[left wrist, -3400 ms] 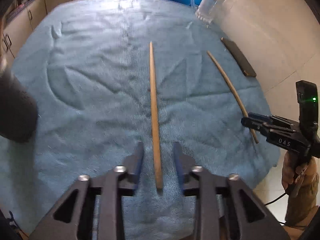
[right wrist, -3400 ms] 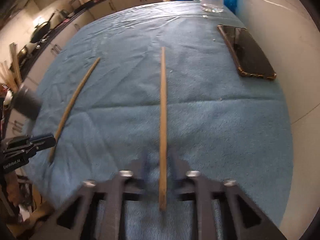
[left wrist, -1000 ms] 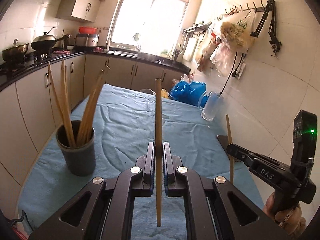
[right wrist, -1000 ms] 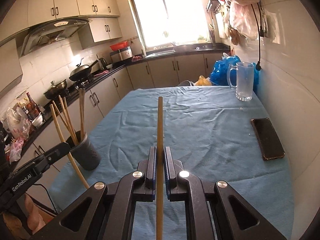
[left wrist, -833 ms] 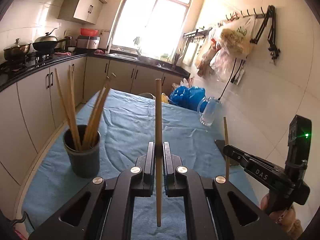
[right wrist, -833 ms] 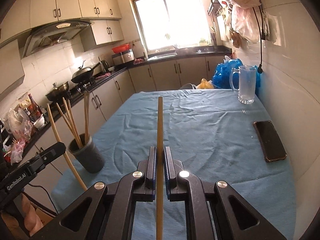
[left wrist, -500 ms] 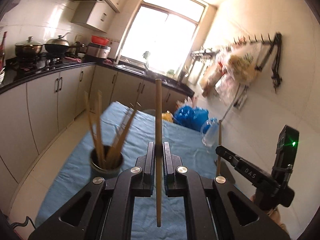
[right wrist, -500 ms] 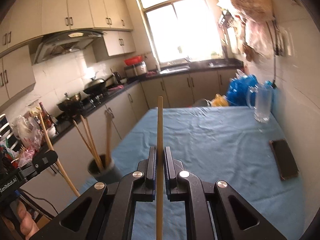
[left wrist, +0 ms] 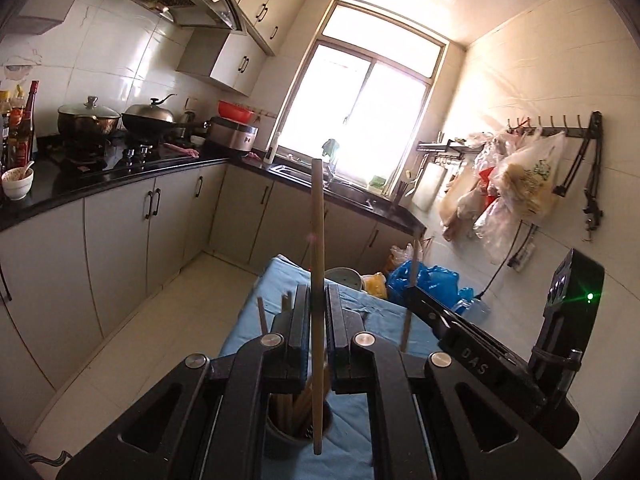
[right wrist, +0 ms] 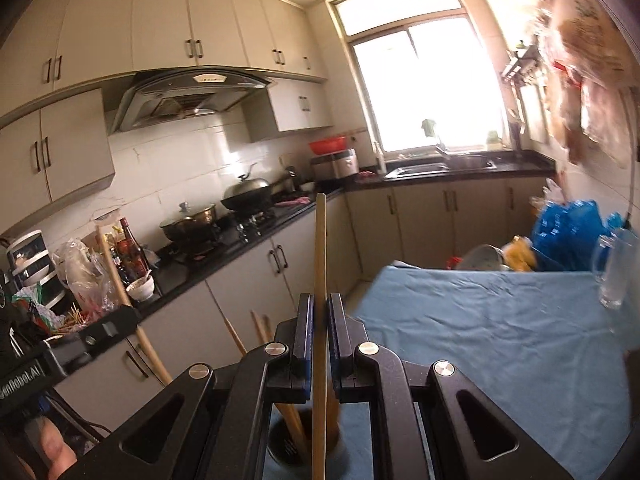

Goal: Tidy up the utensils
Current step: 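Lower both chopsticks into the black cup and open both grippers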

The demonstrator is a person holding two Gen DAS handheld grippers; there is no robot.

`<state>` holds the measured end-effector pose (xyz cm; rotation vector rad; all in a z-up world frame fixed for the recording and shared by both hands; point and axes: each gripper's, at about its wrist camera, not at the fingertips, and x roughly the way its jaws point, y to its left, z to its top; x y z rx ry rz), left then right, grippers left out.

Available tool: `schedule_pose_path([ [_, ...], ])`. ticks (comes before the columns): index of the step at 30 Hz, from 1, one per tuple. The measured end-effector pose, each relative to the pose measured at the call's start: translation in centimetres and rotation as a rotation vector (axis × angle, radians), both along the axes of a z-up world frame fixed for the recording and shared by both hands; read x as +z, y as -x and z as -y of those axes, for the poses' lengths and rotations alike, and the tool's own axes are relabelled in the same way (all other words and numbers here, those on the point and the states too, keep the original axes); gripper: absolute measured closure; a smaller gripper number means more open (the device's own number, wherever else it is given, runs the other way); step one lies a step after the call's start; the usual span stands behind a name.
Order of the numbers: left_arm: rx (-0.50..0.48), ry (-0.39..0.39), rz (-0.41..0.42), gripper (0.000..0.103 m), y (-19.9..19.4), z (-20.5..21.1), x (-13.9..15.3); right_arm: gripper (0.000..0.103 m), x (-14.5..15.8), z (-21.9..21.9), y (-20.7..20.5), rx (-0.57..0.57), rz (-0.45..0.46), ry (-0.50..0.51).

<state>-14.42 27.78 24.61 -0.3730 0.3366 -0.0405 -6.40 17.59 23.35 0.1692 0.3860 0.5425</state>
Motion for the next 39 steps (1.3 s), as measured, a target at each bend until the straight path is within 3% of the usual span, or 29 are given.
schedule_pose_path([
  [8, 0.022, -0.017, -0.013, 0.097, -4.3, -0.8, -1.9, 0.095, -1.6, -3.4, -3.3, -0.071, 0.071, 0.028],
  [25, -0.010, -0.048, -0.098, 0.096, -7.0, 0.7, -5.3, 0.094, -5.7, -2.6, -5.0, -0.083, 0.004, 0.023],
  [29, -0.016, -0.045, -0.113, 0.096, -6.8, 0.8, -5.3, 0.075, -5.5, -1.9, -4.6, -0.083, 0.002, 0.020],
  [35, -0.008, -0.035, -0.121, 0.095, -5.5, 0.5, -5.0, 0.064, -4.5, 0.5, -3.3, -0.115, 0.010, -0.014],
  [39, 0.020, -0.041, -0.116, 0.075, -3.9, 0.4, -5.0, 0.057, -4.2, 2.7, -2.0, -0.145, 0.010, -0.041],
])
